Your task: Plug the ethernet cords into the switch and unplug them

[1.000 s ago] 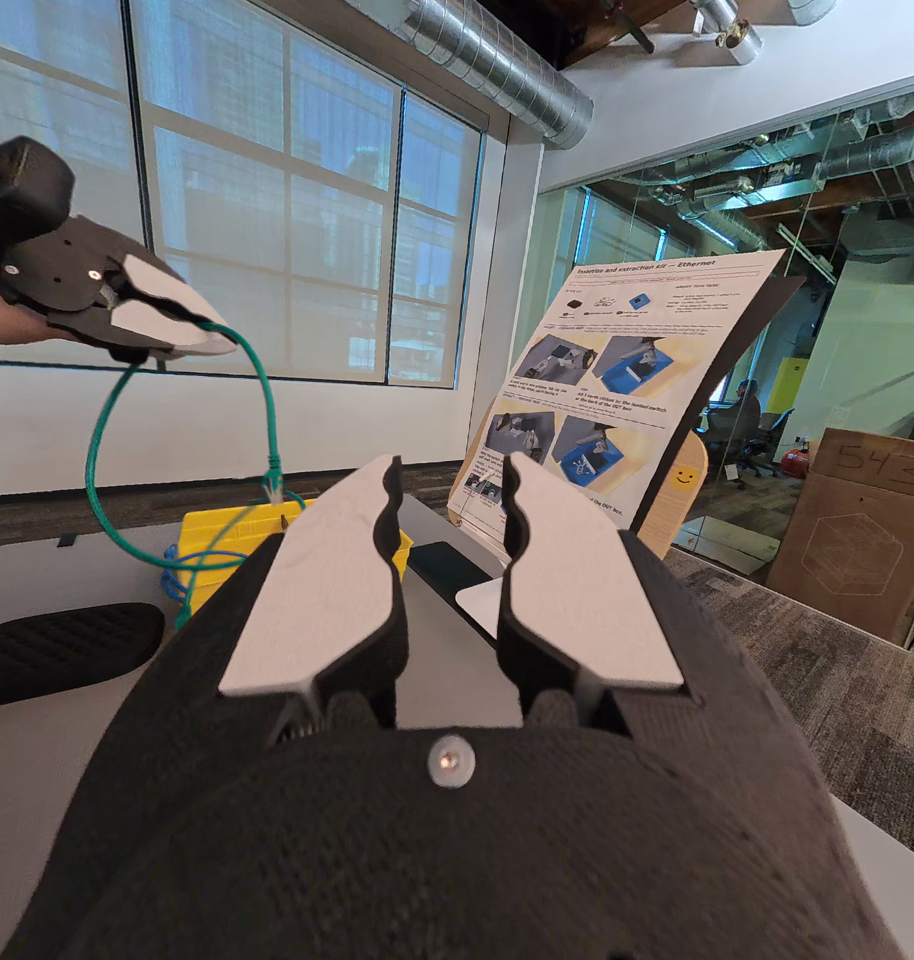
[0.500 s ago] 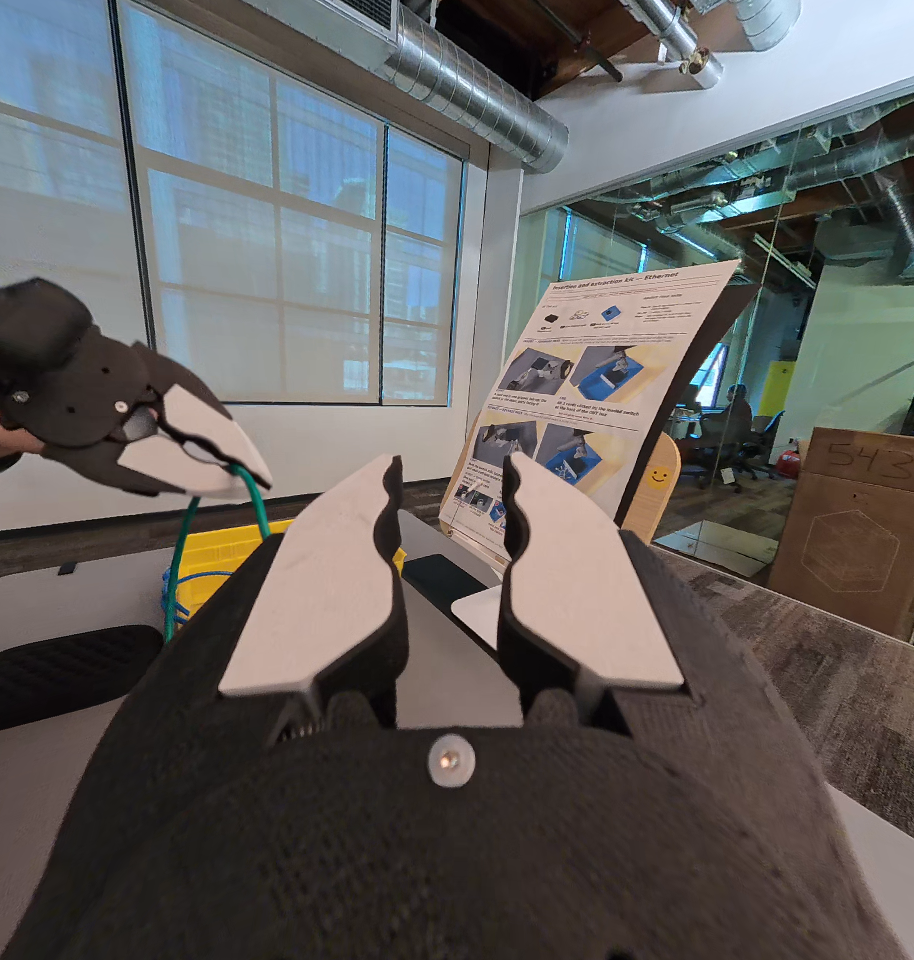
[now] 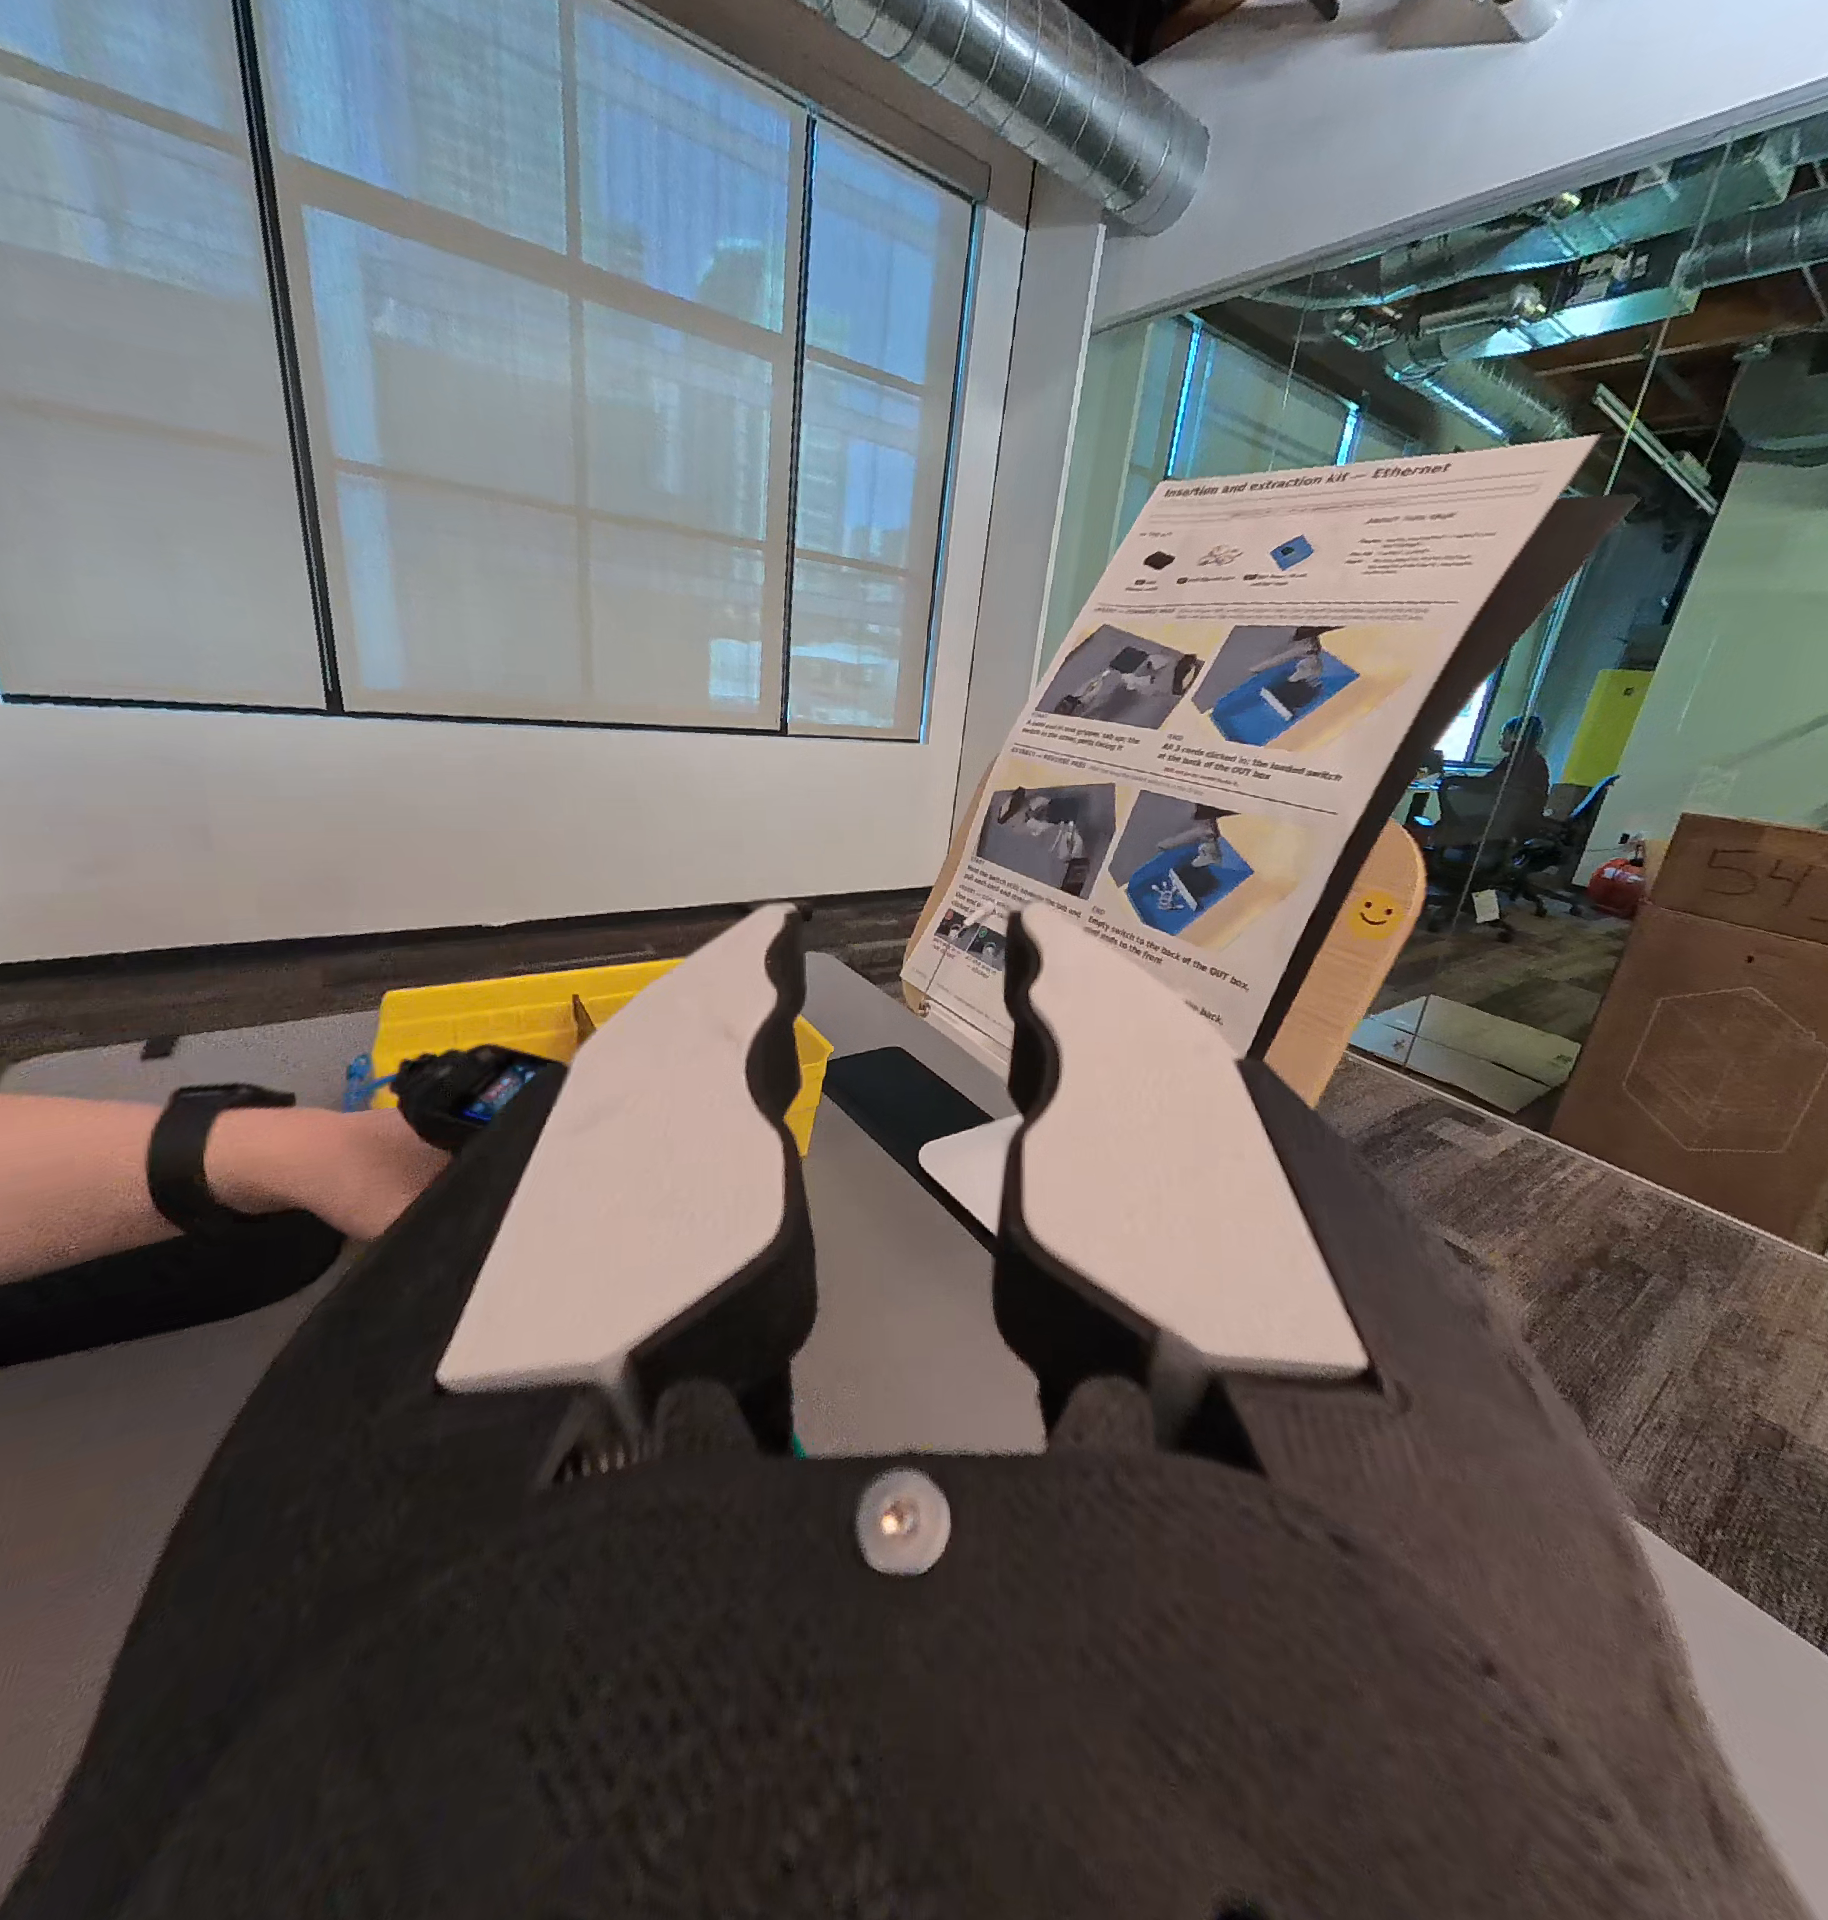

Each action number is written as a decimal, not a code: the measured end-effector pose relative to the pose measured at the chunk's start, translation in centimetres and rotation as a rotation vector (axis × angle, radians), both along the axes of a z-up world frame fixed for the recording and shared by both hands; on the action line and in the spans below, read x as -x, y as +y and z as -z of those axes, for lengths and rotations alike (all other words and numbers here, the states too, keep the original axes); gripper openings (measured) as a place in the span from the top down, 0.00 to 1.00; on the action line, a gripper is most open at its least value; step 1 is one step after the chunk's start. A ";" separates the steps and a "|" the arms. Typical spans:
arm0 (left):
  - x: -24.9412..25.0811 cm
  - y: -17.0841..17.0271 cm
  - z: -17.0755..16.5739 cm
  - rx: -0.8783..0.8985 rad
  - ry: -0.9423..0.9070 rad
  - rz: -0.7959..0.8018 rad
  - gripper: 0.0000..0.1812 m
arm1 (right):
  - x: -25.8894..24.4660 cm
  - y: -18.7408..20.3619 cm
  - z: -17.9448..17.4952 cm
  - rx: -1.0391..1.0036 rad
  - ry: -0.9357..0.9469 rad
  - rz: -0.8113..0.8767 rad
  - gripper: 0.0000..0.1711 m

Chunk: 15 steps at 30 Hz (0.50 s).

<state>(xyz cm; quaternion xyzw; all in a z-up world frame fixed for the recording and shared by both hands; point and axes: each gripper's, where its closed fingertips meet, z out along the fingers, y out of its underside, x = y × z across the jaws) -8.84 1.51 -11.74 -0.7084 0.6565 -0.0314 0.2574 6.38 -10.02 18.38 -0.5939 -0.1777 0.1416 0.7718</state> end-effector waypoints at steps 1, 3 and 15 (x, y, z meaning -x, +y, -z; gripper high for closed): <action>0.0 0.0 0.7 0.026 -0.008 -0.011 0.97 | 0.0 0.1 0.1 0.005 -0.006 0.006 0.78; -0.1 -0.5 1.3 0.084 -0.045 -0.021 0.91 | -0.1 0.4 0.4 0.016 -0.016 0.016 0.78; 10.8 -1.2 -10.6 -0.096 -0.330 0.005 0.68 | 1.7 1.9 1.9 0.077 -0.090 -0.001 0.78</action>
